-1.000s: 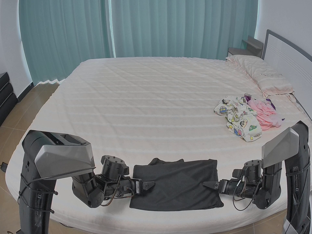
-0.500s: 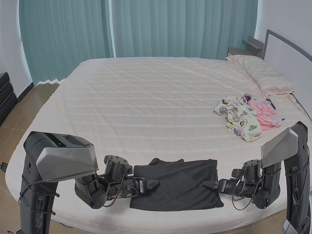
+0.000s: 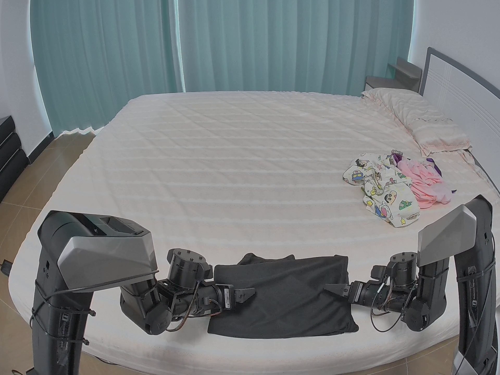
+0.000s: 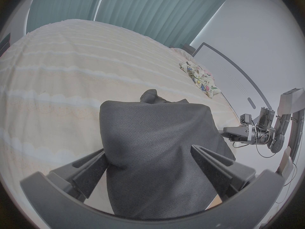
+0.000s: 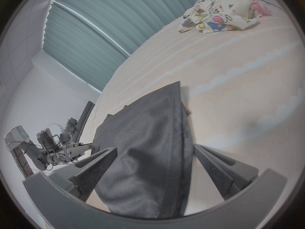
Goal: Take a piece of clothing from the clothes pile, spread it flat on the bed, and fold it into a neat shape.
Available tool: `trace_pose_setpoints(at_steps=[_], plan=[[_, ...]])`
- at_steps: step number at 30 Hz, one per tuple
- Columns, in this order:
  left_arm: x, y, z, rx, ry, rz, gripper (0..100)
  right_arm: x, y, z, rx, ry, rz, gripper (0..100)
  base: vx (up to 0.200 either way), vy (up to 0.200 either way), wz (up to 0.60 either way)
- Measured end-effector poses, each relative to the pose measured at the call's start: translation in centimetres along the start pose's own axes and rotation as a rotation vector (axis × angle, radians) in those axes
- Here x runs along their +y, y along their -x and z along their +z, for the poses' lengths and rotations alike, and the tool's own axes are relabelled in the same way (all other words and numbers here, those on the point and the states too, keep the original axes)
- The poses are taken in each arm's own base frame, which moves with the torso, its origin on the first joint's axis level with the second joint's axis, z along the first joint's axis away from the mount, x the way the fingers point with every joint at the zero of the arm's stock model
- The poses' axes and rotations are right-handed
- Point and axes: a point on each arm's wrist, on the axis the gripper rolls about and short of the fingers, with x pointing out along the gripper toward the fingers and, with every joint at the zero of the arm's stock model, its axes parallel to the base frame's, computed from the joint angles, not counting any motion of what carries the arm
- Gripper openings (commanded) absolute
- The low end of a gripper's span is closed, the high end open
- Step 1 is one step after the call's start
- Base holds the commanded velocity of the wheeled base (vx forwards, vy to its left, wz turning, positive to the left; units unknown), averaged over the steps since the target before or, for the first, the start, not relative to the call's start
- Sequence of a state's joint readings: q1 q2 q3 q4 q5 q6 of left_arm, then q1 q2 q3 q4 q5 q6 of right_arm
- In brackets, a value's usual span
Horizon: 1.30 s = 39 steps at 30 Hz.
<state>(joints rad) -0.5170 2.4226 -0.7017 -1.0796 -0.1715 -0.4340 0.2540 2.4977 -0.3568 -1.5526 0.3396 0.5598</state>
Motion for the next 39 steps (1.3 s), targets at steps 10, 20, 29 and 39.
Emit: trace_pose_setpoints(at_steps=[10, 20, 29, 39], plan=[[-0.3, -0.1, 0.0, -0.004, -0.006, -0.004, 100, 1.3, -2.0, -1.0, 0.026, 0.045, 0.055, 100, 0.000, 0.000, 0.00], [-0.5, -0.1, 0.0, -0.004, -0.005, -0.009, 100, 2.2, -3.0, -1.5, 0.041, 0.071, 0.085, 0, 0.000, 0.000, 0.00], [-1.1, -0.3, 0.1, -0.009, 0.045, -0.023, 0, 2.2, -3.3, -1.5, 0.041, 0.077, 0.088, 0, 0.000, 0.000, 0.00], [-1.3, 0.1, 0.2, -0.016, 0.066, -0.016, 0, 2.4, -2.5, -1.4, 0.041, 0.068, 0.088, 0, 0.000, 0.000, 0.00]])
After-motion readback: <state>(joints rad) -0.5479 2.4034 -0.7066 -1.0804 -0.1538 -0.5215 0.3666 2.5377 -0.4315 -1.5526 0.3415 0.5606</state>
